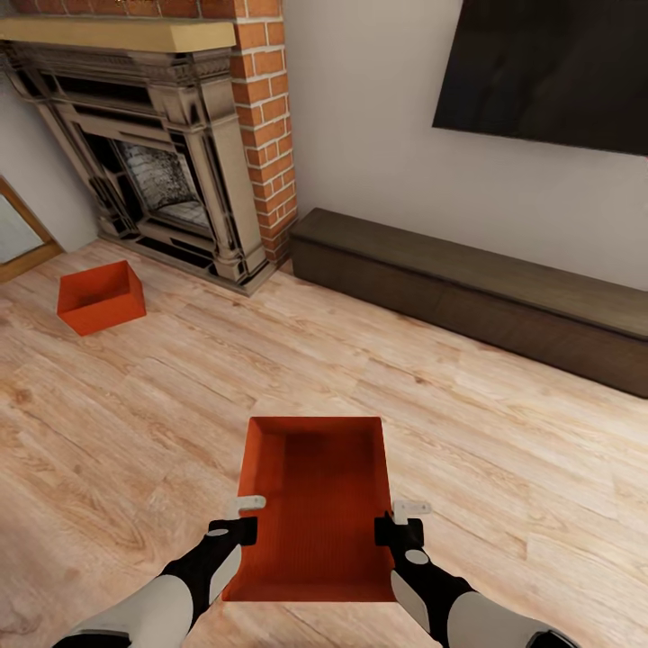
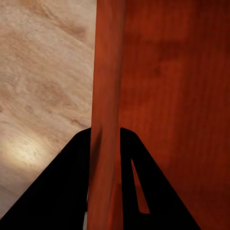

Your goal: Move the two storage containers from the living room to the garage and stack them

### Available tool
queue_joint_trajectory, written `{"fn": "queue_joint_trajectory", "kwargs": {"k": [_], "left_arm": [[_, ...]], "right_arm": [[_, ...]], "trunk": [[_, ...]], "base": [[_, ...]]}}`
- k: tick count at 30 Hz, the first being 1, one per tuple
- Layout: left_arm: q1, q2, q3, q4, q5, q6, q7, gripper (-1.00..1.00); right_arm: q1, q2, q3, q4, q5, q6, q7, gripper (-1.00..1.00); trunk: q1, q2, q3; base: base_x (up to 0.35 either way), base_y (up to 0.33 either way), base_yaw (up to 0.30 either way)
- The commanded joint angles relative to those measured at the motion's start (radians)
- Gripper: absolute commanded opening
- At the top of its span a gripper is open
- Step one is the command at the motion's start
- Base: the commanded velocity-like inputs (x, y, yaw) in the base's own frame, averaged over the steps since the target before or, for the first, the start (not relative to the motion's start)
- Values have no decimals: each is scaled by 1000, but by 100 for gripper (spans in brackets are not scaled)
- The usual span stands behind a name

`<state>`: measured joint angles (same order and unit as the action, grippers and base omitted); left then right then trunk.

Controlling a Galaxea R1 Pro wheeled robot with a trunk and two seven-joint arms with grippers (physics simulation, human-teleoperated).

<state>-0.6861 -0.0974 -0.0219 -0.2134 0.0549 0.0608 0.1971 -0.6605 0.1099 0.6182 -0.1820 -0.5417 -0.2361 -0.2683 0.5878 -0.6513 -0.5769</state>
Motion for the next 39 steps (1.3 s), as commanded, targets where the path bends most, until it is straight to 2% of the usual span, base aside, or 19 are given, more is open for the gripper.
{"fn": "queue_joint_trajectory", "kwargs": {"k": [1,39], "left_arm": [[0,16,28,0,16,7,8,-100],[0,16,28,0,16,6,8,-100]], "right_arm": [[-1,-16,-51,-4,11,-11,-2,-100],[-1,-16,-51,-3,11,-11,-2,-100]], "trunk": [[0,-1,1],[0,-1,62]], "base": [[0,0,0],[0,0,0]]}}
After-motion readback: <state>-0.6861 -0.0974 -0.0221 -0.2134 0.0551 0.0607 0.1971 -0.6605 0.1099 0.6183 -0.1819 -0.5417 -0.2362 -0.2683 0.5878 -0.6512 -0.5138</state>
